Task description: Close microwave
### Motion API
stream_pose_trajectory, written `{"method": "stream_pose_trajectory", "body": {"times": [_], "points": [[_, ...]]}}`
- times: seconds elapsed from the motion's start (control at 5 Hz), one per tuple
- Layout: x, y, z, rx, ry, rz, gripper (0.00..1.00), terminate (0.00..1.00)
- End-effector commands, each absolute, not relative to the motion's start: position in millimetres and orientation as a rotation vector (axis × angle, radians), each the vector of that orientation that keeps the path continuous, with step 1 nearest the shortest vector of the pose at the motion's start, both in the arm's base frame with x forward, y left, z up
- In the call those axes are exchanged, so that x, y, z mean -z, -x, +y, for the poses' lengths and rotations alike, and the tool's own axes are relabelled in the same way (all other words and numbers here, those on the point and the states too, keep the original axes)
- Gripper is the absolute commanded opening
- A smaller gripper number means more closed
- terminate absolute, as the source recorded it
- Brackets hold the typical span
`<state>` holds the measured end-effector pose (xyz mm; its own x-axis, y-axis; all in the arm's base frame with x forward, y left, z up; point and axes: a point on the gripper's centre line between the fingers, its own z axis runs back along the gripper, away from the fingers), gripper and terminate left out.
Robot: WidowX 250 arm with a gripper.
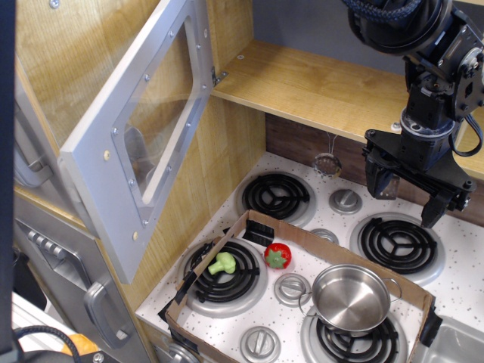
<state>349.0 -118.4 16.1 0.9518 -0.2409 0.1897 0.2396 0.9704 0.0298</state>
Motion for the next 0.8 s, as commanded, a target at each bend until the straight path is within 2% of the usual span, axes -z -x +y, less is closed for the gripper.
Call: {"method": "stream_pose_trajectory", "body": {"times": [0.0, 0.4, 0.6], "points": [[-16, -349, -118, 0.244, -0.006, -0.194, 1.00, 0.00], [-64, -323, -85, 0.354, -0.133, -0.220, 1.00, 0.00], [-87, -304, -60, 0.456, -0.162, -0.189, 1.00, 0.00]]}}
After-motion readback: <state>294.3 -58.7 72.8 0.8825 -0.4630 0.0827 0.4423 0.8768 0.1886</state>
